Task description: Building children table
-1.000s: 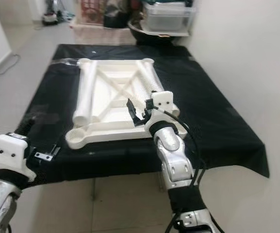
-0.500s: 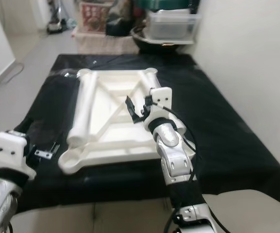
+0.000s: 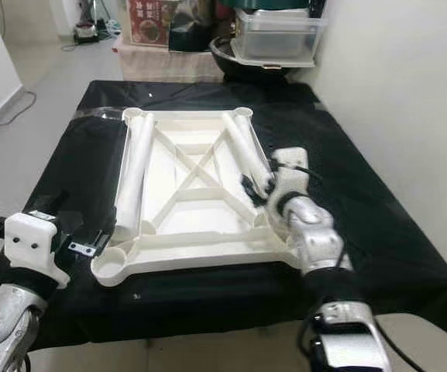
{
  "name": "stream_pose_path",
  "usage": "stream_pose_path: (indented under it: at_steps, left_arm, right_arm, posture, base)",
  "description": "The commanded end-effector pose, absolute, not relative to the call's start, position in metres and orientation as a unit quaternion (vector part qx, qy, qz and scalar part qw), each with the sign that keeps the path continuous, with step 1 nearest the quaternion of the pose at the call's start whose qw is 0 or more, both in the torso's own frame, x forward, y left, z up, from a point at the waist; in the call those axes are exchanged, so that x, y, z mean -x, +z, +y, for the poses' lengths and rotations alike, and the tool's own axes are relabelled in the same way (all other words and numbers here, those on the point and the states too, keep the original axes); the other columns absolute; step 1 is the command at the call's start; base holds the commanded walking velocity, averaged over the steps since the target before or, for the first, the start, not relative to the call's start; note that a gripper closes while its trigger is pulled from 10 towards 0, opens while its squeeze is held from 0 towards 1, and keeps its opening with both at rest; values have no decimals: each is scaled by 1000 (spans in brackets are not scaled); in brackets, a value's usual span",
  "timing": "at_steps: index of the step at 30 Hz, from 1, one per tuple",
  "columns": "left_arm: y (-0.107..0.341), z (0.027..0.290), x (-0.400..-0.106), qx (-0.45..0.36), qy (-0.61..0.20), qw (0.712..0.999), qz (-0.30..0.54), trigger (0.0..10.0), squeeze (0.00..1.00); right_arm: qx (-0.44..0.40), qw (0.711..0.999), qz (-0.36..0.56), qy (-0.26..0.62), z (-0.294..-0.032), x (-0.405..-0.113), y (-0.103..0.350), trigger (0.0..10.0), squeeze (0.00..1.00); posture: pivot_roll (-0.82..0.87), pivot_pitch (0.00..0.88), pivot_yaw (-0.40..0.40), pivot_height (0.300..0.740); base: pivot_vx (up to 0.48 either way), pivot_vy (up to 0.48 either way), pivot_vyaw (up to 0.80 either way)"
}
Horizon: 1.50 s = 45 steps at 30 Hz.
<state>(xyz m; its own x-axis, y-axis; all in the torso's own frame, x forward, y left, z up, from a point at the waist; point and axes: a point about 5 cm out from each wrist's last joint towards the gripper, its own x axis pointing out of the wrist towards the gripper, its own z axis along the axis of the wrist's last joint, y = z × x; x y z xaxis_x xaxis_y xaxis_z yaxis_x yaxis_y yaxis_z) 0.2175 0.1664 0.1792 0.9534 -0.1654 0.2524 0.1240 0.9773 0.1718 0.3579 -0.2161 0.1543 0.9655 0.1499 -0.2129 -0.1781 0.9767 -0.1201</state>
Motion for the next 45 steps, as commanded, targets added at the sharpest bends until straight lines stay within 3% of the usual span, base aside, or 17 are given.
stream_pose_path:
  at_steps: [1,6,13,35,36,38,39,40,45]
  left_arm:
    - [177,167,-218,-83,-70,986,-130,10000,0]
    - [177,168,-218,-83,-69,986,-130,10000,0]
    - [177,168,-221,-66,-62,987,-132,10000,0]
    - [175,168,-222,-71,-62,987,-130,10000,0]
    - [175,168,-222,-71,-62,987,-130,10000,0]
    - [175,168,-222,-71,-62,987,-130,10000,0]
    - [175,168,-222,-71,-62,987,-130,10000,0]
    - [175,168,-223,-71,-62,987,-130,10000,0]
    - [175,169,-223,-71,-62,987,-130,10000,0]
  right_arm:
    - [72,990,99,70,-226,-360,159,10000,0]
    - [78,990,103,54,-237,-361,159,10000,0]
    - [-14,982,164,92,-237,-358,143,10000,0]
    - [-26,973,220,67,-244,-352,112,10000,0]
    - [-32,976,207,63,-245,-354,115,8118,0]
    - [-32,976,207,63,-245,-354,115,8118,0]
    - [-33,976,204,62,-245,-354,116,4510,0]
    - [-37,979,189,68,-244,-356,119,0,0]
    - [-46,981,171,77,-241,-357,122,0,0]
  posture:
    - [79,0,-56,740]
    - [77,0,-55,740]
    - [66,0,-55,740]
    - [70,0,-60,740]
    - [69,0,-58,740]
    - [69,0,-58,740]
    - [69,0,-58,740]
    - [68,0,-58,740]
    - [69,0,-59,740]
  base:
    - [0,0,0]
    - [0,0,0]
    - [0,0,0]
    - [0,0,0]
    - [0,0,0]
    - [0,0,0]
    - [0,0,0]
    - [0,0,0]
    - [0,0,0]
